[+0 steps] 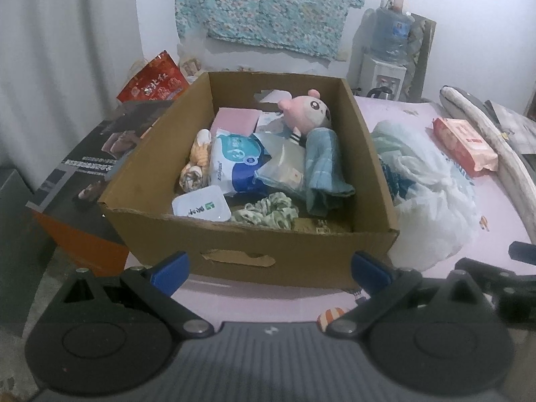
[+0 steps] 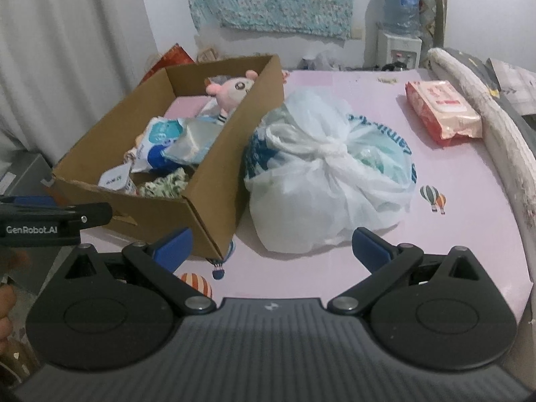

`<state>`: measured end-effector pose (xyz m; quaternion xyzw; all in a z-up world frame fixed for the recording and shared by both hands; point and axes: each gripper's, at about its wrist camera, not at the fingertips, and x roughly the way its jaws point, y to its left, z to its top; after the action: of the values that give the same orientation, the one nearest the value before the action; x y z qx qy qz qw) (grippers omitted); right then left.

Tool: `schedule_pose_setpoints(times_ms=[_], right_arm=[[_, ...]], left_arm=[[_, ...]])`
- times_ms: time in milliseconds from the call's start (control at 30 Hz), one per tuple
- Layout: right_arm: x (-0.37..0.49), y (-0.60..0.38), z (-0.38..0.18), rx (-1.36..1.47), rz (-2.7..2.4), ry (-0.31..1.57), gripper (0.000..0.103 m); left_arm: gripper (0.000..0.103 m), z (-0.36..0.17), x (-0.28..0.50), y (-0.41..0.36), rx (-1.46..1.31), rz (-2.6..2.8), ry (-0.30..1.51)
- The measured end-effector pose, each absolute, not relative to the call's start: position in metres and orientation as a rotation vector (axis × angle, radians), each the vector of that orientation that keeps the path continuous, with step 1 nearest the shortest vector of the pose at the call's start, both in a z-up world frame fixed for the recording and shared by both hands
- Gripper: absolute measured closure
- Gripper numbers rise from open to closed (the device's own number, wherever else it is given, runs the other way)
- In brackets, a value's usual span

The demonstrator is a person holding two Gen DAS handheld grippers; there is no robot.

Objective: Organize soft objects

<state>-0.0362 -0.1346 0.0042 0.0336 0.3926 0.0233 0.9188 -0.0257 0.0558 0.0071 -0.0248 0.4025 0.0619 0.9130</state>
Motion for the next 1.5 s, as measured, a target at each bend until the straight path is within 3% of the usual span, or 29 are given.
schedule_pose_setpoints(times_ms=[1500], right_arm=[[-0.023,-0.116,-0.003,-0.007,0.052,0.872,0.001]], left_arm=[[0.0,-0.014,-0.026,0.057,-0.018,0.116,0.913]])
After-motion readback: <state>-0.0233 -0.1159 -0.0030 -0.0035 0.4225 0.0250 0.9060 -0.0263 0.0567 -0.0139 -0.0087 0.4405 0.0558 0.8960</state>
